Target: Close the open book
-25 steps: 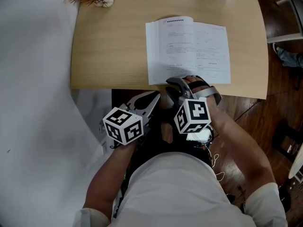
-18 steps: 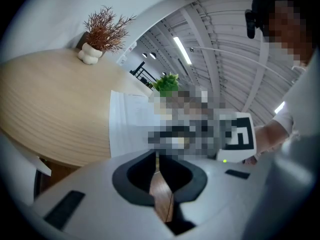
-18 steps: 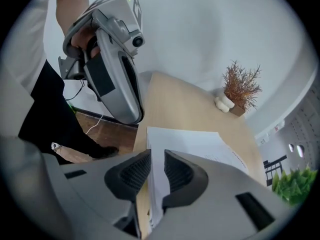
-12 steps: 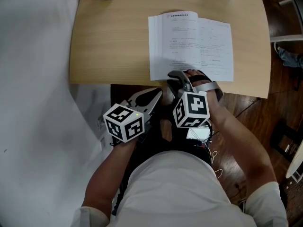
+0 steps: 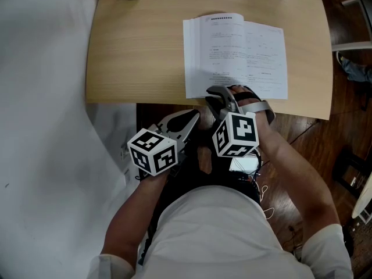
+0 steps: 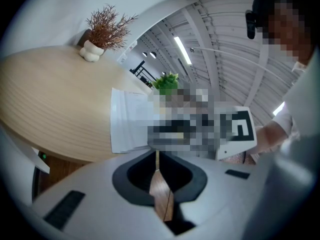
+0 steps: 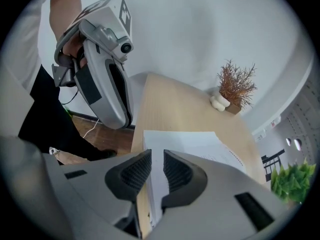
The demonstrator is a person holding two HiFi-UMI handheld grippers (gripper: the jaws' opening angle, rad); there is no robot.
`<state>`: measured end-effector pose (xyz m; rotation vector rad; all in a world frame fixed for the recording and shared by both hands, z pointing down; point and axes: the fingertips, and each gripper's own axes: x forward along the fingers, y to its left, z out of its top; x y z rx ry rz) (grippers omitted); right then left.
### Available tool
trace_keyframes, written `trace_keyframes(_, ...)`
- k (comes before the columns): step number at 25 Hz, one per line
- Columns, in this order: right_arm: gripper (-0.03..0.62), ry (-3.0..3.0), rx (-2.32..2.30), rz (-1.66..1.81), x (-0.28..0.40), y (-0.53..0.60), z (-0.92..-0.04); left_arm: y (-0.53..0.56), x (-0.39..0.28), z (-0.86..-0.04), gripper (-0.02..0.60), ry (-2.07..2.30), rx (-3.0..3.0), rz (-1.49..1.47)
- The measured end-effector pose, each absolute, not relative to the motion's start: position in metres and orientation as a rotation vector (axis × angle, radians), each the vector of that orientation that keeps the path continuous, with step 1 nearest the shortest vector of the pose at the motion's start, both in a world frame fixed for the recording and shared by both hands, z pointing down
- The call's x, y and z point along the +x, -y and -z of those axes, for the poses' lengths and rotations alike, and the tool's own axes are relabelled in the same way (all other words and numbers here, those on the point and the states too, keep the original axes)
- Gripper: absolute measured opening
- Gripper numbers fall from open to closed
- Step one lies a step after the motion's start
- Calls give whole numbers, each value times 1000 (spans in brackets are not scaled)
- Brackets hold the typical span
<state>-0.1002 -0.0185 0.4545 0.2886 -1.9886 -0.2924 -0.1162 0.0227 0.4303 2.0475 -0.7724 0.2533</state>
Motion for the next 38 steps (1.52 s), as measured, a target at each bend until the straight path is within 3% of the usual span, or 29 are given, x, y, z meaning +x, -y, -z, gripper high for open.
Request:
trace_keyframes(3, 40, 1984, 291, 292, -100, 19, -456, -23, -116, -431, -2, 769, 2047, -252)
trace_keyframes(38, 23, 1941, 273, 334, -105, 14, -461, -22, -115, -433, -2, 748, 2036, -237)
